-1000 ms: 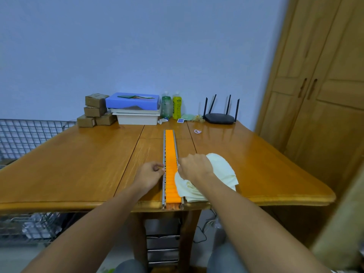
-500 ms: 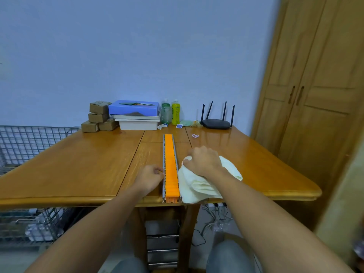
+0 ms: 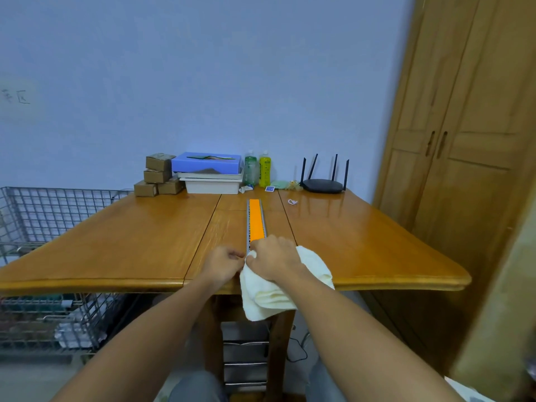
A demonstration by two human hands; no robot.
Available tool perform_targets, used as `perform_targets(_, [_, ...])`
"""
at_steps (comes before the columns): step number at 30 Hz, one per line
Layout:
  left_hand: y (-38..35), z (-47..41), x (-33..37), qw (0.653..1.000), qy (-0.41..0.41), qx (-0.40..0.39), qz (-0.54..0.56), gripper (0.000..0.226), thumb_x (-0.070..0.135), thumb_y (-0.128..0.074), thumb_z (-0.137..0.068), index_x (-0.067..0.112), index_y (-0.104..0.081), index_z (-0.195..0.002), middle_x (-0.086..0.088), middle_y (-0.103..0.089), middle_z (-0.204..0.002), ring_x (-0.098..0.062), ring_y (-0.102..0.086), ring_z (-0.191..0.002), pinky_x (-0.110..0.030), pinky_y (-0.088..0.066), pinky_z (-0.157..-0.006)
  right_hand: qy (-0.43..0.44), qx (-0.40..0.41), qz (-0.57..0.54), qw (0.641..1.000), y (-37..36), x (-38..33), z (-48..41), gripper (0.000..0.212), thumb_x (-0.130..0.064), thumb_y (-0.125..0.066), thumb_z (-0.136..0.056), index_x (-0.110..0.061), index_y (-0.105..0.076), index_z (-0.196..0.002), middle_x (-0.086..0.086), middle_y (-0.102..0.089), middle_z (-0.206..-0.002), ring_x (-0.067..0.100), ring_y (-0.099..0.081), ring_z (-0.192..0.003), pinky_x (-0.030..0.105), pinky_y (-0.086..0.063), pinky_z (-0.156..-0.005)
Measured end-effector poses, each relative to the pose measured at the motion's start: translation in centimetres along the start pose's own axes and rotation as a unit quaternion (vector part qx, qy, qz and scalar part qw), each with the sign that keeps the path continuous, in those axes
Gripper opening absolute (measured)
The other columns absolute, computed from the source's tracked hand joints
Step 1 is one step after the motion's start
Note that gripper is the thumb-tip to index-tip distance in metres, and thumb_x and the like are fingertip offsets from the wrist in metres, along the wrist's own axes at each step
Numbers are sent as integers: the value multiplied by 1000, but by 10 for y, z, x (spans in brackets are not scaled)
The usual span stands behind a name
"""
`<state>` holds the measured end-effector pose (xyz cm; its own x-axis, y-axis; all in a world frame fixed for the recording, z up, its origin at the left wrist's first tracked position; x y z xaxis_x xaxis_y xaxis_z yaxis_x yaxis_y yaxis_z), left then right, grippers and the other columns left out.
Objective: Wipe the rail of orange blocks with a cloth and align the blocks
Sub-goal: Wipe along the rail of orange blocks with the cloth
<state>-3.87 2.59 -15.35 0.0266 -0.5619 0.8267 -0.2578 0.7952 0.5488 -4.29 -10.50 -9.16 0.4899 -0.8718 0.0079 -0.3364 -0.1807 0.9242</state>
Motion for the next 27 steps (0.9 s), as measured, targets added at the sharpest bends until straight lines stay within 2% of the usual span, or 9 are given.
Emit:
perform_targets(6, [-6, -3, 4, 1000, -3, -2, 8, 21, 19, -70, -93, 13, -71, -113, 2, -70, -90, -10, -66, -82, -22, -45, -61, 33, 15, 30, 999, 3, -3, 4, 34, -42, -46, -100, -18, -67, -108, 9, -66, -95, 32, -61, -88, 35, -35, -65])
perform_targets(12, [-7, -7, 1, 1000, -4, 1, 14, 8, 13, -71, -91, 16, -74, -98, -5, -73, -95, -11, -67, -83, -22, -48, -64, 21, 9, 40, 999, 0, 15, 8, 32, -44, -45, -98, -19, -64, -103, 8, -64, -90, 30, -58, -79, 34, -36, -61])
perform_targets(19, [-11, -2, -1, 1000, -6, 15, 2, 13, 18, -68, -95, 17, -72, -107, 2, -69, -96, -7, -64, -87, -20, -45, -64, 17, 0, 61, 998, 3, 27, 21, 35, -45, -43, -99, -21, -65, -110, 5, -66, -89, 26, -56, -75, 34, -42, -62])
perform_targets(22, [-12, -1, -4, 1000, -3, 15, -9, 16, 21, -67, -96, 17, -72, -111, 2, -70, -98, -9, -65, -90, -22, -47, -67, -2, -16, 48, 999, 7, 35, 27, 34, -46, -45, -99, -20, -66, -110, 5, -67, -93, 25, -50, -75, 33, -37, -63])
perform_targets(27, [-11, 6, -3, 999, -5, 16, -27, 15, 20, -65, -97, 18, -72, -110, 1, -71, -99, -12, -66, -93, -28, -54, -76, -68, -36, -4, 997, 7, 61, 37, 37, -51, -48, -94, -23, -68, -106, 3, -67, -93, 26, -60, -83, 33, -43, -65])
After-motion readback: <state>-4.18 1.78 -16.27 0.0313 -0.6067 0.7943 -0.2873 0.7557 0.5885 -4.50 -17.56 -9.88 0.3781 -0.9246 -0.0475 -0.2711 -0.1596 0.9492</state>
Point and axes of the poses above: each hand's wrist, its own z-axis away from the middle knuckle, its own y-axis out of the back of the hand, x = y × z, the point moved 9 cm from there along -z, towards the middle knuckle
